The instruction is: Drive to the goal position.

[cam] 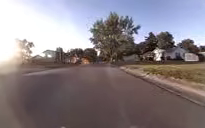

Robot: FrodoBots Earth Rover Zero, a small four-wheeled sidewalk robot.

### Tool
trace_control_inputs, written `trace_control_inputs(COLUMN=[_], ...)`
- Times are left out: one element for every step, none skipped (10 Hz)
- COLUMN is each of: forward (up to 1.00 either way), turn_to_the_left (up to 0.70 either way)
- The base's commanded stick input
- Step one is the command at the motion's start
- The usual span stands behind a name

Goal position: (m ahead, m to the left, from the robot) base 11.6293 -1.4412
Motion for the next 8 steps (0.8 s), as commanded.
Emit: trace_control_inputs(forward=[1.0, 1.0, 1.0, 1.0, 1.0, 1.0, 1.0, 1.0], turn_to_the_left=[0.0, 0.0, 0.0, 0.0, 0.0, 0.0, 0.0, 0.0])
